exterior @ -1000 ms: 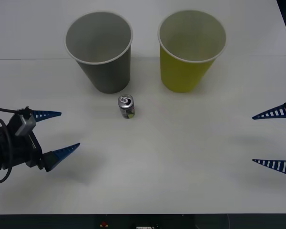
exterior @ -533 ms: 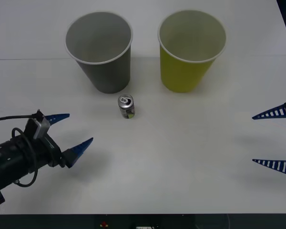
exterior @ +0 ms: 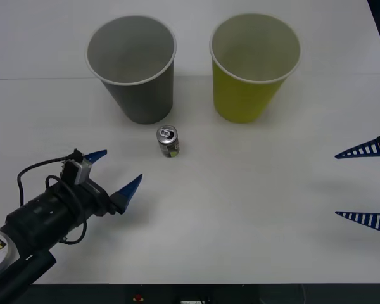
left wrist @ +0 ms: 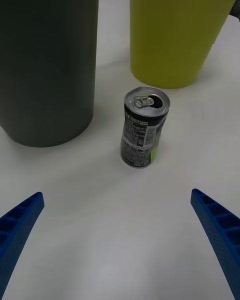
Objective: Put the can into the green bin and the plastic bottle into the gray bin
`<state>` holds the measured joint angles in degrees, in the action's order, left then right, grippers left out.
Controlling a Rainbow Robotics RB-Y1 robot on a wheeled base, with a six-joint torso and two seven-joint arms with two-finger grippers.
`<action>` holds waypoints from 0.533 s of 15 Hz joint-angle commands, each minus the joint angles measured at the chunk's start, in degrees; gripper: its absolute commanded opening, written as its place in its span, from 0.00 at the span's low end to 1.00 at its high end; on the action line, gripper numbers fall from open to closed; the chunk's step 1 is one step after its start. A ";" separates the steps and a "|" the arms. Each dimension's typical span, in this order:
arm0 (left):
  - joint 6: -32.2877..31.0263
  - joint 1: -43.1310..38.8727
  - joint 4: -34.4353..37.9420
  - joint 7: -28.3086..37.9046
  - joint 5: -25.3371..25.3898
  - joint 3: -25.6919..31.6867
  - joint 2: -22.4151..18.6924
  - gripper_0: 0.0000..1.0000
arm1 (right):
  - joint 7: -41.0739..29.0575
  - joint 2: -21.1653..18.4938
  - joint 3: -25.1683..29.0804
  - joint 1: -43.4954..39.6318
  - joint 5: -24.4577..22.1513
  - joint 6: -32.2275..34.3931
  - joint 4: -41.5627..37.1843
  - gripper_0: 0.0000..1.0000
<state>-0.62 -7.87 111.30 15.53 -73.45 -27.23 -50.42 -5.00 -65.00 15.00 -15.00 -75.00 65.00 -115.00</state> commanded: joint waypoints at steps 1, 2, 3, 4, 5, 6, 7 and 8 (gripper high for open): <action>6.95 2.42 -1.18 -0.50 -1.61 -4.77 1.99 1.00 | 0.00 0.00 0.00 0.00 0.00 0.00 0.00 1.00; 8.53 3.48 -2.67 -0.15 -3.54 -5.91 3.22 1.00 | 0.00 0.00 0.00 0.00 0.00 0.00 0.00 1.00; 9.41 4.53 -4.25 0.29 -5.92 -6.61 4.71 1.00 | 0.00 0.00 0.00 0.00 0.00 0.00 0.00 1.00; 10.29 5.41 -5.84 0.64 -6.53 -7.40 6.21 1.00 | 0.00 0.00 0.00 0.00 0.00 0.00 0.00 1.00; 11.61 6.64 -7.59 0.82 -7.24 -8.72 7.70 1.00 | 0.00 0.00 0.00 0.00 0.00 0.00 0.00 1.00; 12.66 7.61 -8.56 1.08 -7.94 -9.78 8.93 1.00 | 0.00 0.00 0.00 0.00 0.00 0.00 0.00 1.00; 13.90 8.49 -9.79 1.43 -8.64 -10.74 10.43 1.00 | 0.00 0.00 0.00 0.00 0.00 0.00 0.00 1.00; 14.33 9.19 -10.58 1.61 -8.73 -11.36 11.31 1.00 | 0.00 0.00 0.00 0.00 0.00 0.00 0.00 1.00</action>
<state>13.28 0.76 101.38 16.97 -82.03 -38.08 -39.84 -5.00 -65.00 15.00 -15.00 -75.00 65.00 -115.00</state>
